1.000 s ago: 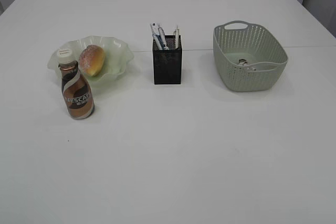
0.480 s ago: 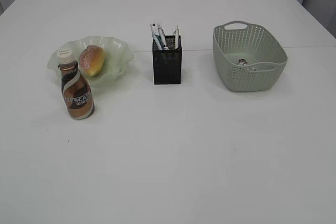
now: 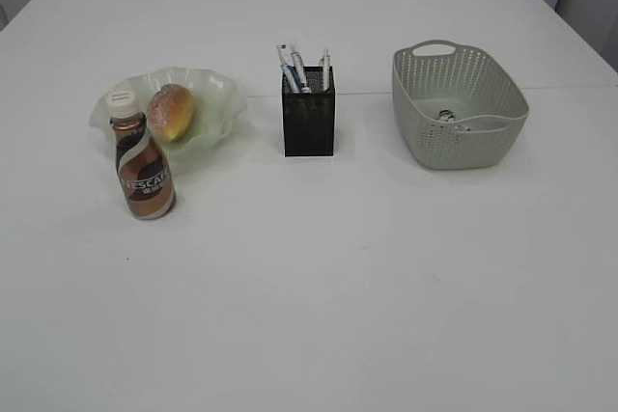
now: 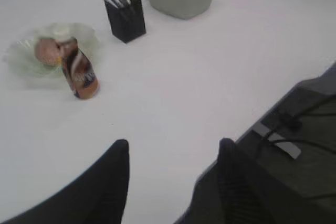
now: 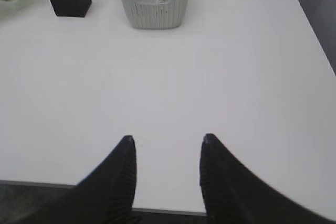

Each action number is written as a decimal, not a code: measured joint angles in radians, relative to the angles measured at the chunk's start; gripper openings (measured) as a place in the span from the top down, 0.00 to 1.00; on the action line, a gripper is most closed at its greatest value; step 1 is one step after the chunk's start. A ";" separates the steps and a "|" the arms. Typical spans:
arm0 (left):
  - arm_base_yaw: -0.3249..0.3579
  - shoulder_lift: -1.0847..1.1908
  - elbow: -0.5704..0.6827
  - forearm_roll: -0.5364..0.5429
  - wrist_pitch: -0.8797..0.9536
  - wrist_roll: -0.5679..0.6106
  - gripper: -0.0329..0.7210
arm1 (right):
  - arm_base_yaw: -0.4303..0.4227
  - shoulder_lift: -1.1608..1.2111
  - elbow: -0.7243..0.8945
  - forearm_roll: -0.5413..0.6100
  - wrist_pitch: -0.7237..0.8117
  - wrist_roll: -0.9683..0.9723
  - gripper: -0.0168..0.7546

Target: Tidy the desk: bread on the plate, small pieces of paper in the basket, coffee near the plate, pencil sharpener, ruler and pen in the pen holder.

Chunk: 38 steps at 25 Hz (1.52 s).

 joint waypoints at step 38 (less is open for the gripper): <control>0.272 -0.002 0.270 0.041 -0.117 0.012 0.49 | -0.159 0.000 0.174 0.022 -0.116 -0.062 0.55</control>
